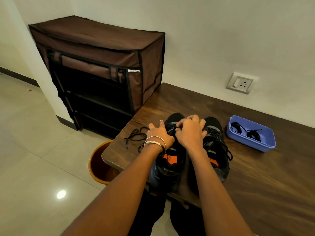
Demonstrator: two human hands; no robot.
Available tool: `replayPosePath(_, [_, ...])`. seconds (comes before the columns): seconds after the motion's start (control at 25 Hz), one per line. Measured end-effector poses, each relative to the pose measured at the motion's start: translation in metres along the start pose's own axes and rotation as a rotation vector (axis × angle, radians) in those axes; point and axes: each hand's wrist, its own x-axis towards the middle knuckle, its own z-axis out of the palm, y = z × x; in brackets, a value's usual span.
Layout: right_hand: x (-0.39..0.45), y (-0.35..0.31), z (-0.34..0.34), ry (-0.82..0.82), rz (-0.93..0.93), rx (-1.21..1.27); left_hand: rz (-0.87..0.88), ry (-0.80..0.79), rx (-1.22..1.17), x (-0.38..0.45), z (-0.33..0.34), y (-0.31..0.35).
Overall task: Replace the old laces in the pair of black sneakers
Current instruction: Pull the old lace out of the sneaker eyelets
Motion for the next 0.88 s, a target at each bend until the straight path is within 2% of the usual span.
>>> replayPosePath(0.08, [-0.002,0.000,0.007,-0.058,-0.050,-0.162,-0.003,-0.005,-0.005,-0.001,-0.001,0.000])
replayPosePath(0.24, [-0.002,-0.001,0.012,-0.037,0.025,-0.080,-0.011,-0.001,-0.047,-0.003,-0.002,0.000])
replayPosePath(0.32, [0.001,-0.004,0.001,0.032,0.161,0.213,-0.018,0.004,-0.058,-0.003,0.000,0.000])
replayPosePath(0.44, [0.003,0.002,-0.031,0.228,0.341,0.887,-0.010,0.028,-0.061,-0.001,0.001,-0.001])
replayPosePath(0.48, [0.002,0.007,-0.038,0.287,0.378,0.965,-0.001,0.029,-0.063,-0.001,0.001,-0.002])
replayPosePath(0.56, [0.001,0.014,-0.042,0.336,0.362,0.838,0.007,0.023,-0.068,-0.001,0.002,-0.002])
replayPosePath(0.64, [-0.001,0.015,-0.038,0.289,0.208,0.466,0.001,0.020,-0.070,-0.002,0.002,-0.002])
replayPosePath(0.76, [-0.002,0.004,-0.027,0.019,-0.108,0.050,0.012,0.019,-0.075,-0.003,0.001,-0.003])
replayPosePath(0.84, [-0.005,-0.002,-0.011,-0.107,-0.166,-0.205,0.022,0.025,-0.067,-0.002,-0.001,-0.003])
replayPosePath(0.88, [-0.007,-0.001,-0.002,-0.117,-0.156,-0.268,0.027,0.024,-0.064,-0.001,-0.001,-0.003])
